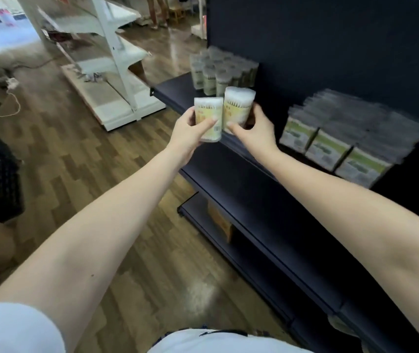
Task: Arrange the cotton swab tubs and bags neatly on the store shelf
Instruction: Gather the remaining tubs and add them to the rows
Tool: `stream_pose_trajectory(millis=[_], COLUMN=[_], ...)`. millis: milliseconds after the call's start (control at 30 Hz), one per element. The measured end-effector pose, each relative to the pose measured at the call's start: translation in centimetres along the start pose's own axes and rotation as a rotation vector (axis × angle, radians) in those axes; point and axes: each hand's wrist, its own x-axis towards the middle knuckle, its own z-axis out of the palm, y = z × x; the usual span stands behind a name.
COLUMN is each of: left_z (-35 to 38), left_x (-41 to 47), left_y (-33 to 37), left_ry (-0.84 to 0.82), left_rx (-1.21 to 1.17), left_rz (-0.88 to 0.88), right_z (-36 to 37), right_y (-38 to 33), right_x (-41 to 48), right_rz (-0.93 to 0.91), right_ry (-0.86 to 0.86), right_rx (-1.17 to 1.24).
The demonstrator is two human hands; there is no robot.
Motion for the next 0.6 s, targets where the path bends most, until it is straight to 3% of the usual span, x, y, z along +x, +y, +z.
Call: stream_pose_trajectory(millis=[400,600], left_z=[-14.3,-18.5], left_x=[10.1,18.8], left_y=[-2.4,-1.6], left_ry=[0.167,0.284], left_rx=[0.091,0.184], left_rz=[-0.095,-0.018], right_z=[15.1,20.9], right_y=[0.8,1.5], right_x=[9.7,19.7], right_rz=[0.067,0.014], right_ry=[-0.117,-0.08], right_rx=[0.001,-0.051])
